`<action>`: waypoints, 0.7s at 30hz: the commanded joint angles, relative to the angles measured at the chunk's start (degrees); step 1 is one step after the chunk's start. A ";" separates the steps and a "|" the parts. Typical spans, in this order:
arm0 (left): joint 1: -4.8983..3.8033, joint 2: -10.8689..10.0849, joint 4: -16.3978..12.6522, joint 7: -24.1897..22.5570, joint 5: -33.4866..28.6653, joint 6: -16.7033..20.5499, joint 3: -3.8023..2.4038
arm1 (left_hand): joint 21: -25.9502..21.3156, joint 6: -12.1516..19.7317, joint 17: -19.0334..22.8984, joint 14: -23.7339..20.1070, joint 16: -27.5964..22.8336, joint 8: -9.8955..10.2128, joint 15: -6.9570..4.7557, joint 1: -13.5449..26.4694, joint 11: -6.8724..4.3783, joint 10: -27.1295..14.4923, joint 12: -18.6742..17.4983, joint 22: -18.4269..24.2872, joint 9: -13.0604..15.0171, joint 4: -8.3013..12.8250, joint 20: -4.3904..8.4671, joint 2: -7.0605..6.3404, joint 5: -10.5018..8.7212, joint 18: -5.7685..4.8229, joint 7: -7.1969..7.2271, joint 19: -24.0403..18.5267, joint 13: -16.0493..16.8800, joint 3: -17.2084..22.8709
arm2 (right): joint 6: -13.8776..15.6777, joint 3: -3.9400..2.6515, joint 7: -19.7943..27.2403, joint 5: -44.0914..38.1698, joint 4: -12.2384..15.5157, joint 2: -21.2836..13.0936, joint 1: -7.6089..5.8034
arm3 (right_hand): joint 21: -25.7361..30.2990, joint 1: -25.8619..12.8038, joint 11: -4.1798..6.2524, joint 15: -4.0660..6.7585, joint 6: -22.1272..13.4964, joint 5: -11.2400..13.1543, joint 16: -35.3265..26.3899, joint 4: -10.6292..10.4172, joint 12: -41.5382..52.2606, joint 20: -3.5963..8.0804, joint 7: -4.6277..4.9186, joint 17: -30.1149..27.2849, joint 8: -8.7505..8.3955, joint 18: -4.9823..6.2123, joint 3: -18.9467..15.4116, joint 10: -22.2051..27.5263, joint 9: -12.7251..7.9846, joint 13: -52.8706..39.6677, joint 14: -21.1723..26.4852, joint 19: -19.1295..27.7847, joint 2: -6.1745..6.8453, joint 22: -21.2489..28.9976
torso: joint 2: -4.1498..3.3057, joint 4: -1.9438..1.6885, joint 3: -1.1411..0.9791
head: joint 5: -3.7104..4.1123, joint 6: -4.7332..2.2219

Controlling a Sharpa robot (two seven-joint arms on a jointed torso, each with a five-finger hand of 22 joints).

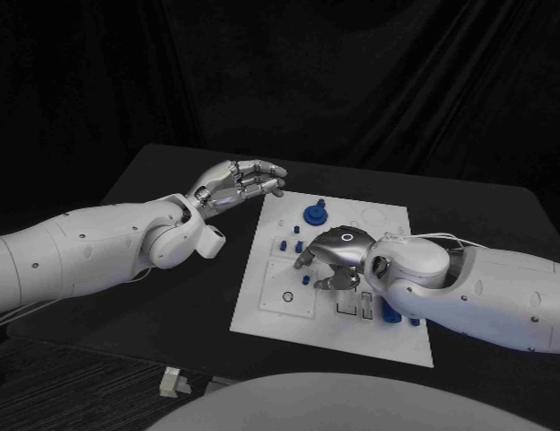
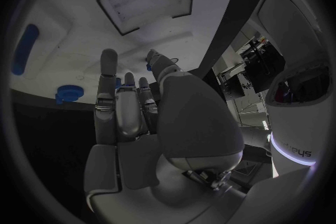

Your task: Assemble the parts on the task board

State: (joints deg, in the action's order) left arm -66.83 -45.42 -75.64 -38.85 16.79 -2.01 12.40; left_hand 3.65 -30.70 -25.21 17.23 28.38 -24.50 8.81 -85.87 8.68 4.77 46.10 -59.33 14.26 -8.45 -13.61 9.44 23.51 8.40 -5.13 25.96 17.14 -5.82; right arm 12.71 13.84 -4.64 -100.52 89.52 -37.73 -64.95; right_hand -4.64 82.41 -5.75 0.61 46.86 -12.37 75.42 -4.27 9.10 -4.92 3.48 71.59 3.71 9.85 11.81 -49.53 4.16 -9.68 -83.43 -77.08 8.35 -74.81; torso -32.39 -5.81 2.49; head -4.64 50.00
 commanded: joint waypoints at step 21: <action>0.11 -1.10 -0.76 -2.75 -0.09 0.16 -0.07 | 0.25 0.45 -0.10 0.64 -0.62 -0.31 0.11 -0.83 0.23 -0.15 0.00 0.43 0.02 0.65 -0.48 0.18 1.32 0.47 -0.11 0.65 -0.34 0.75 | 0.07 -0.09 -6.18 8.02 7.60 -15.69 -10.24 | 0.79 -1.09 -1.51 -1.20 1.81 4.88 3.45 -8.40 2.46 -1.23 0.25 3.52 0.07 0.49 -5.46 5.19 -0.16 2.17 -2.10 -3.35 0.24 1.71 | -0.20 0.19 -0.06 | 1.33 0.00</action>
State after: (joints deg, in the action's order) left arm -66.78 -46.51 -76.24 -38.86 16.80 -1.88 12.40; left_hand 3.65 -30.71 -25.26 17.43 28.16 -24.50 9.02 -86.18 8.68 4.77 46.10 -58.95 14.26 -7.81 -14.02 9.74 24.64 8.40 -5.13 26.37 16.87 -5.18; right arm 15.71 13.75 -8.29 -94.84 97.19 -53.32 -75.18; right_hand -3.98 81.30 -7.27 -0.11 48.78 -7.71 78.77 -12.54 11.81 -6.15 3.74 74.95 4.04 9.85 6.34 -44.73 4.08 -7.55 -83.95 -79.97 8.33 -73.11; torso -32.50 -5.76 2.51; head -3.22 50.00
